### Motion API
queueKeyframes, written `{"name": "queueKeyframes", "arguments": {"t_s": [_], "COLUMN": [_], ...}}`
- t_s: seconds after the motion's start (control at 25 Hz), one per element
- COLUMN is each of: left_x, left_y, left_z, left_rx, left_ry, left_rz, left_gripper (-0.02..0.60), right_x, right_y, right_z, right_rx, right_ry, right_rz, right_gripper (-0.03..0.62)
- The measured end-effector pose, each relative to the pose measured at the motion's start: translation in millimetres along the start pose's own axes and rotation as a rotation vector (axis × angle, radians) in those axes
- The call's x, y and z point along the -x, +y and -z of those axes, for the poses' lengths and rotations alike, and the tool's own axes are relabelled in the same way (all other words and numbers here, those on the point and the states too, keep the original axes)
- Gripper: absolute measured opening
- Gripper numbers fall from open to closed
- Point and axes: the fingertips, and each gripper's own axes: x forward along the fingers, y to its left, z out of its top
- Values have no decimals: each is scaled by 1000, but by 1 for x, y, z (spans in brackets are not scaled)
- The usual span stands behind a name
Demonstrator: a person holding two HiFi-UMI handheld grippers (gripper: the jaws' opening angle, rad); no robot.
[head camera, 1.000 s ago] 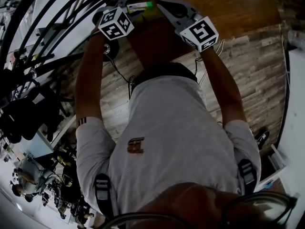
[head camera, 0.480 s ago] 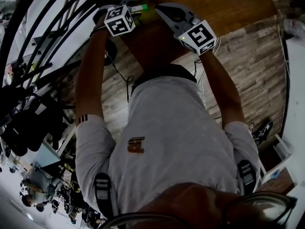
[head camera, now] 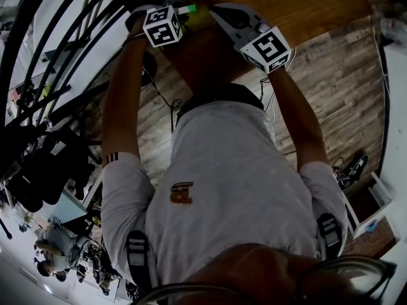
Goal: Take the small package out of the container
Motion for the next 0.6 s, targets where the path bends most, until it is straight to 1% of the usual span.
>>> {"name": "queueKeyframes", "arguments": {"t_s": [0.12,0.36,0.6], "left_x": [-1,-2,2], "left_y": [-3,-5,-3], "left_z": [-1,1,-3], "left_rx": [-4,-2,14], "left_ry": [-3,-15,-36], "left_rz": [2,9,-13], "left_gripper": [143,113,106], "right_x": [1,-2,-1], "right_y": [-1,2,4], "right_z": [1,7,4], "right_rx": [-6,-11,-10], "right_ry": [-4,6,4], "right_rz": [5,9,8], "right_gripper": [32,32,32]}}
